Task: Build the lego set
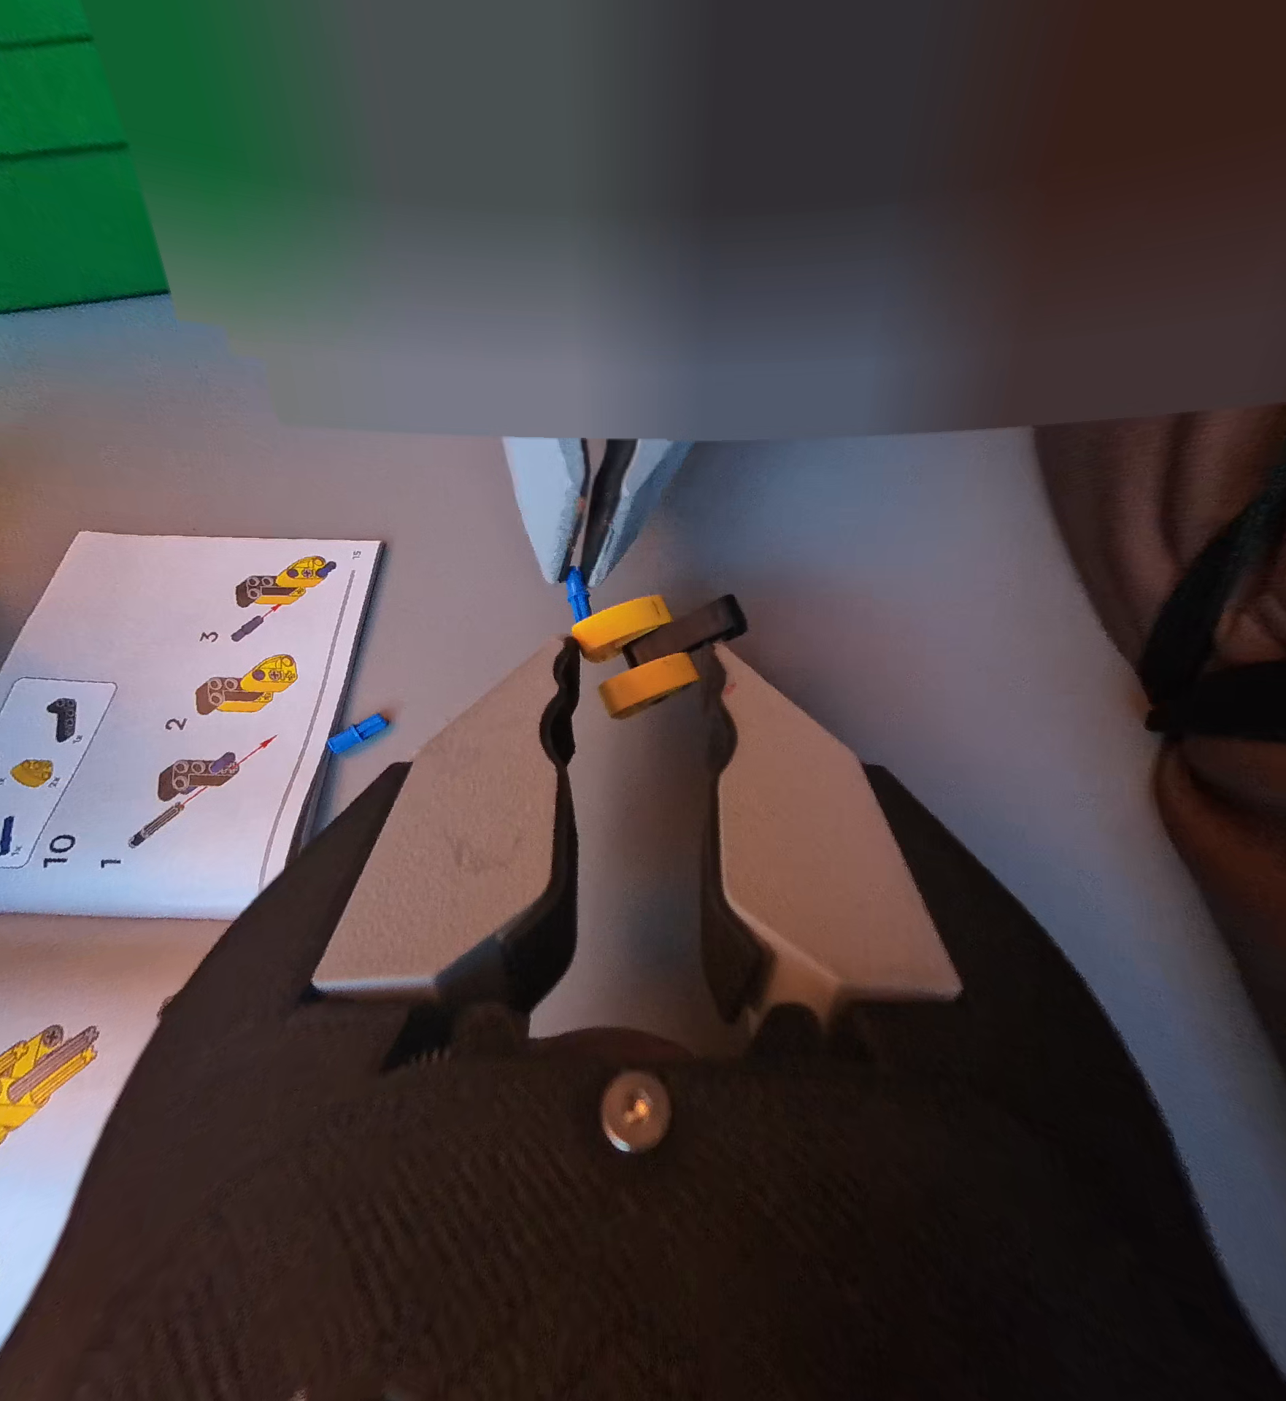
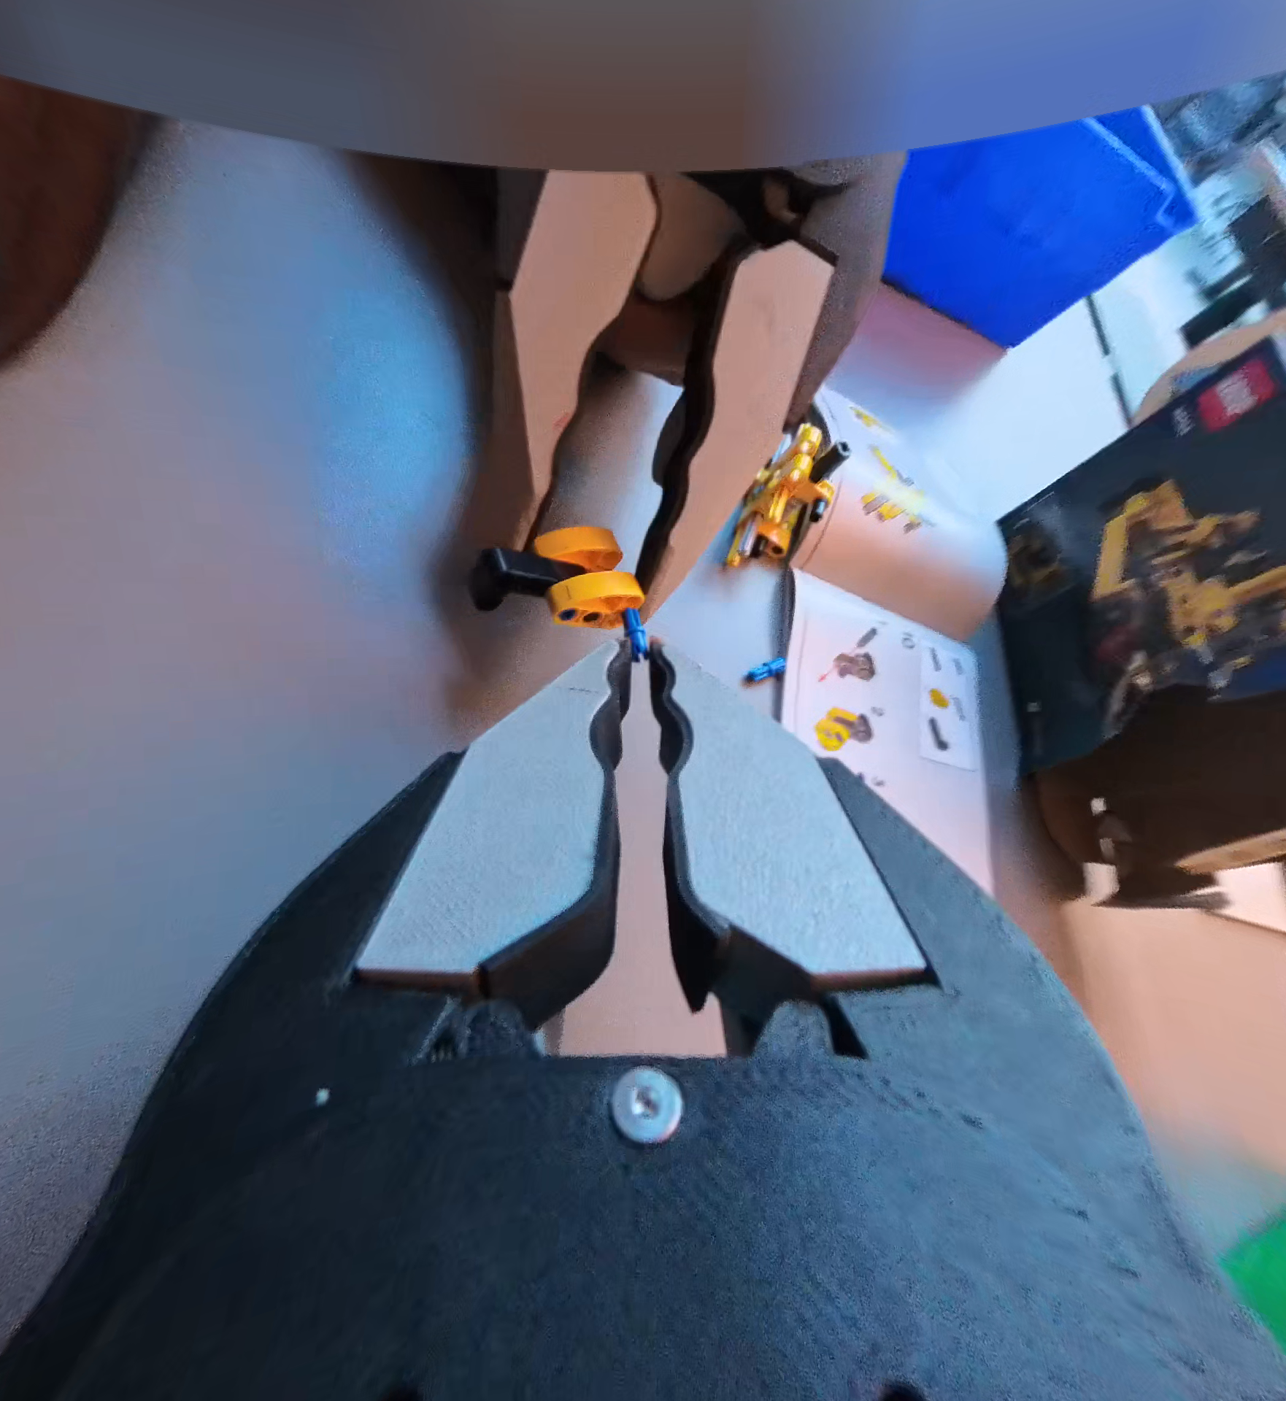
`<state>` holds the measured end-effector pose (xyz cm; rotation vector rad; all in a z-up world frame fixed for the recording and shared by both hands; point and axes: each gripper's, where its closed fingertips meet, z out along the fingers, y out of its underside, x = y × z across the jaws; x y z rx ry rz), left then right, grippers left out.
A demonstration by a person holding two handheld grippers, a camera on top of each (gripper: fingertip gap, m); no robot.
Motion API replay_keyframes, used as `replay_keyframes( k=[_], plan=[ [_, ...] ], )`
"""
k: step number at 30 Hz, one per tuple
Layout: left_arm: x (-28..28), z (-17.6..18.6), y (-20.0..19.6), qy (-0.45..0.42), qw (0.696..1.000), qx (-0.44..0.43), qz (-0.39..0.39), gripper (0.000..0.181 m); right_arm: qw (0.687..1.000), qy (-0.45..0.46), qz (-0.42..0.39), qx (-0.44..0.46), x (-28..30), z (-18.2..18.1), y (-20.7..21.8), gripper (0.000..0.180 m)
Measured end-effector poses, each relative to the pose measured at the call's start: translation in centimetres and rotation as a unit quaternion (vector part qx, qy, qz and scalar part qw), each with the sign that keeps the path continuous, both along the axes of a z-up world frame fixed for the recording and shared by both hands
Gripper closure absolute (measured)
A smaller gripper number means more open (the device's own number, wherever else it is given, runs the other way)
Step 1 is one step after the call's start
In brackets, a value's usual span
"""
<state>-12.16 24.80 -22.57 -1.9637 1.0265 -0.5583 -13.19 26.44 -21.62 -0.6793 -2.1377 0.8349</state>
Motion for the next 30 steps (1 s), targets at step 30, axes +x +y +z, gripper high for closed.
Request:
replay_keyframes(
  k=[30],
  plan=[
    [-0.3,1.6,-0.1,-0.075,0.997,-0.015,-0.008,0.152,0.996,0.052,-0.021,0.072,-0.3,0.6,0.2,0.178]
  ],
)
